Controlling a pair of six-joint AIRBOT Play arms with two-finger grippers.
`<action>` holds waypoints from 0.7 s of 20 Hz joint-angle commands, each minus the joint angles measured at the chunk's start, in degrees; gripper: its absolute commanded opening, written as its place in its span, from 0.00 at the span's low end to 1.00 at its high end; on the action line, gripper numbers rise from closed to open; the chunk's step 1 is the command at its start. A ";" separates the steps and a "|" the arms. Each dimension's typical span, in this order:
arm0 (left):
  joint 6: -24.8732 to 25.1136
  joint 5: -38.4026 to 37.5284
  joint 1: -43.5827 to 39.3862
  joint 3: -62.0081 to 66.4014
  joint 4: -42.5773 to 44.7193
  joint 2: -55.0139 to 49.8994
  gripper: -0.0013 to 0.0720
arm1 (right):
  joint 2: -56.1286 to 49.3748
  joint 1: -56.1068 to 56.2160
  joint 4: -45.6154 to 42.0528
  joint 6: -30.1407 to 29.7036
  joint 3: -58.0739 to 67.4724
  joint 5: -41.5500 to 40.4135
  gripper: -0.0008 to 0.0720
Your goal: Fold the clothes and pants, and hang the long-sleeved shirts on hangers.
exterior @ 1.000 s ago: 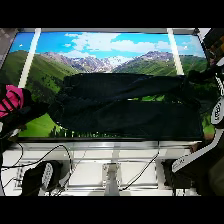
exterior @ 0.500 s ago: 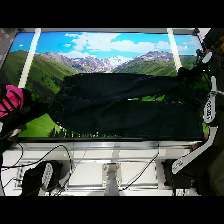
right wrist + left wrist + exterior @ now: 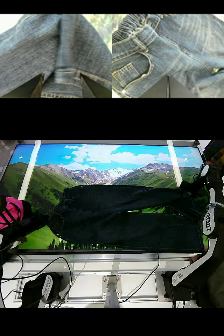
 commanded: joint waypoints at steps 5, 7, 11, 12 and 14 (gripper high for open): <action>0.02 0.02 0.00 0.00 0.02 0.00 0.05 | -1.25 0.04 -0.02 1.57 0.02 1.31 0.70; 0.02 0.02 0.02 0.00 0.02 0.00 0.05 | -3.30 0.09 2.23 1.55 0.04 3.23 0.70; 0.00 0.02 0.02 0.00 0.02 0.00 0.05 | -4.39 0.02 -0.11 1.29 0.79 3.32 0.16; 0.00 0.02 0.02 0.00 0.02 0.00 0.05 | -4.37 0.02 -2.16 0.94 1.90 3.37 0.03; -0.02 0.02 0.02 0.00 0.02 0.00 0.05 | -4.39 0.00 -6.14 0.96 5.27 3.32 0.03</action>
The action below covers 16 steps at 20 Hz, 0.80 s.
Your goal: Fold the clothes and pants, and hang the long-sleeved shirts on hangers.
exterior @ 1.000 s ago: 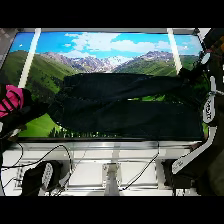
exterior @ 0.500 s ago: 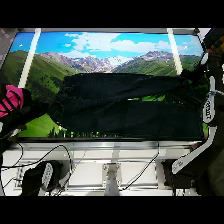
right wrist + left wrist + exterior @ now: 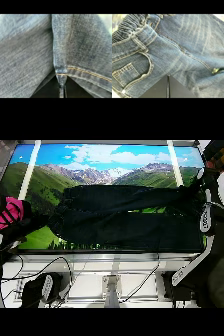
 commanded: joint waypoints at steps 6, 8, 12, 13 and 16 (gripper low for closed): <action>-0.17 0.00 0.00 0.00 -1.64 0.00 0.05 | -0.20 -4.31 -12.52 -0.42 8.20 2.40 0.02; -0.20 0.00 0.00 0.00 -2.19 0.00 0.05 | -0.20 -7.19 -13.31 -0.39 8.20 1.53 0.03; -0.20 0.00 0.00 0.00 -2.99 0.00 0.05 | -0.20 -12.09 -11.23 0.26 8.20 -9.55 0.19; -0.20 0.00 0.00 0.00 -2.99 0.00 0.05 | -0.17 -12.57 -9.94 0.24 8.22 -14.86 0.43; -0.26 0.00 0.00 0.00 -3.48 0.00 0.05 | 0.50 -11.85 -8.41 0.20 8.20 -27.10 0.54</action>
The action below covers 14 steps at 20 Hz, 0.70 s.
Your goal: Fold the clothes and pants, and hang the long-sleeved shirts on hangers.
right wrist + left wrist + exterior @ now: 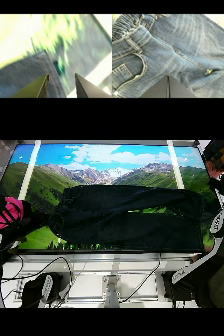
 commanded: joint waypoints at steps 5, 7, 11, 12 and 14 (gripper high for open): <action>0.02 0.00 0.00 0.00 -3.02 -0.02 0.05 | 2.45 0.98 1.16 -0.22 0.07 -6.64 0.11; 0.07 0.02 0.00 0.00 -2.12 0.00 0.05 | 2.49 -0.42 2.80 -3.19 -0.37 1.92 0.03; 0.22 0.00 0.00 0.00 0.20 0.00 0.05 | 2.40 -10.08 33.51 -19.85 -3.76 13.00 0.02; 0.22 0.00 0.00 0.00 0.15 0.00 0.05 | 2.10 -13.16 41.38 -22.25 -5.14 16.02 0.02; 0.22 0.02 0.00 0.00 0.17 0.00 0.05 | 0.68 -19.39 52.96 -26.95 -7.52 25.86 0.02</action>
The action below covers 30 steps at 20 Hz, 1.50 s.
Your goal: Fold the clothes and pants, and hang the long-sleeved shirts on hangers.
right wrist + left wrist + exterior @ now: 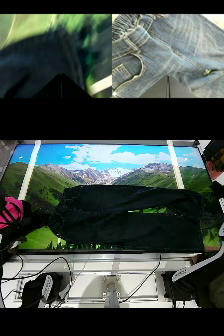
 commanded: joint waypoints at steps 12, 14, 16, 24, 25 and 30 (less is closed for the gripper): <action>0.04 0.00 0.00 0.00 0.57 0.00 0.05 | -5.92 -14.08 18.56 -4.79 -7.43 22.29 0.54; 0.04 -0.02 0.00 0.00 0.55 0.00 0.05 | -6.49 -13.51 18.18 -4.90 -7.41 20.90 0.54; 0.02 -0.02 0.00 0.00 0.55 0.00 0.05 | -6.45 -13.38 17.07 -4.85 -7.39 18.49 0.54; 0.02 -0.02 -0.20 0.00 0.37 0.00 0.05 | -7.80 -9.84 14.91 -3.61 -7.41 17.03 0.54; 0.02 -0.02 -0.22 0.00 0.35 0.00 0.05 | -8.02 -9.20 14.88 -3.37 -7.41 16.63 0.54; 0.02 -0.02 -0.22 0.00 0.37 0.00 0.05 | -7.52 -8.55 15.43 -1.44 -6.47 16.76 0.09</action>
